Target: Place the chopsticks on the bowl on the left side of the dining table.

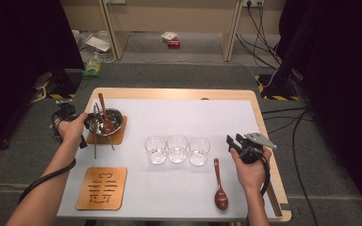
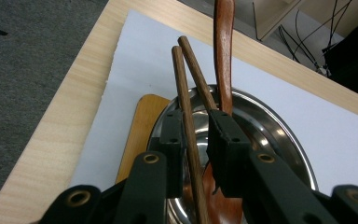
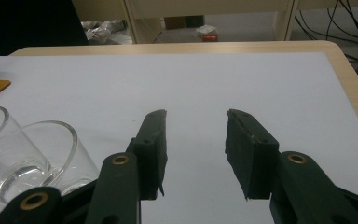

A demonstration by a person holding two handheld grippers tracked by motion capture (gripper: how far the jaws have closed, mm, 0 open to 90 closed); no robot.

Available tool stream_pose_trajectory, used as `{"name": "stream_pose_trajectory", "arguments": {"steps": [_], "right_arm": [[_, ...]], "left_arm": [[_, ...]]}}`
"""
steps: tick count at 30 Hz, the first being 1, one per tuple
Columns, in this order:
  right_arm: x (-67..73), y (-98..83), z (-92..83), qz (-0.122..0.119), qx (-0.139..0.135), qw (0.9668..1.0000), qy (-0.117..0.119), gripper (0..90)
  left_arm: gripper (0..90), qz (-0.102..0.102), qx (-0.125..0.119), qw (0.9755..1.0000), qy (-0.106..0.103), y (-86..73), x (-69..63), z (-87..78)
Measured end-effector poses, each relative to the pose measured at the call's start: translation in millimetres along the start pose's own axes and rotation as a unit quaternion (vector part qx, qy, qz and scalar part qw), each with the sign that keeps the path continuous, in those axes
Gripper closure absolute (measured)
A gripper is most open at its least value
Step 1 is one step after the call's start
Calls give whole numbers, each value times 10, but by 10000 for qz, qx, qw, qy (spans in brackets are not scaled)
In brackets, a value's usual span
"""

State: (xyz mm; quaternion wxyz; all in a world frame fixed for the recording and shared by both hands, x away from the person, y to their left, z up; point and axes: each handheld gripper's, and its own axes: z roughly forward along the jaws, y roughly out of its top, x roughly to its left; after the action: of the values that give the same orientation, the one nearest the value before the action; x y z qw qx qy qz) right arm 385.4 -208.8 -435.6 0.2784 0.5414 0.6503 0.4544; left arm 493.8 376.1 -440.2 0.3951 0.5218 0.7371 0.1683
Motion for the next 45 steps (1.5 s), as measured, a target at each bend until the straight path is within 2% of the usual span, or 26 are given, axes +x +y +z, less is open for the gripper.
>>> {"name": "stream_pose_trajectory", "arguments": {"steps": [2,3,9,14,16,20,25,27,30,32,35,37,39,45], "right_arm": [[1,1,1,-7,3,10000,1,586],[6,7,2,-4,-18,10000,8,586],[2,16,-10,14,8,10000,-11,586],[11,12,-3,5,0,10000,12,586],[16,15,-2,-3,-29,10000,12,586],[13,22,-6,17,-18,10000,14,586],[-1,17,-9,39,-15,10000,20,586],[-6,19,-14,11,-32,10000,9,586],[-8,22,-23,23,-22,10000,-15,586],[-11,20,-21,20,-22,10000,-22,586],[-9,17,-18,26,-23,10000,-9,586],[-8,16,-16,34,-27,10000,-5,586],[-9,16,-15,13,-29,10000,-2,586],[-12,16,-20,13,13,10000,-25,586]], "left_arm": [[735,47,16,10000,13,-7,-3,-16],[728,172,106,9998,3,-31,-3,-51],[706,392,288,9987,-164,-104,-26,-195],[707,517,399,9978,-149,-109,-76,-198],[707,500,482,9975,-163,-110,-87,-175],[707,555,565,9968,-51,-128,-95,-125],[716,484,653,9967,22,-137,-91,-64],[718,544,743,9957,35,-131,-87,-57],[743,495,698,9963,73,-129,-109,-33],[763,551,766,9954,151,-120,-105,-26],[790,520,772,9954,224,-115,-104,-4],[813,483,703,9960,259,-111,-113,6],[837,529,699,9957,288,-107,-111,6],[842,398,615,9967,343,-89,-128,34]]}}
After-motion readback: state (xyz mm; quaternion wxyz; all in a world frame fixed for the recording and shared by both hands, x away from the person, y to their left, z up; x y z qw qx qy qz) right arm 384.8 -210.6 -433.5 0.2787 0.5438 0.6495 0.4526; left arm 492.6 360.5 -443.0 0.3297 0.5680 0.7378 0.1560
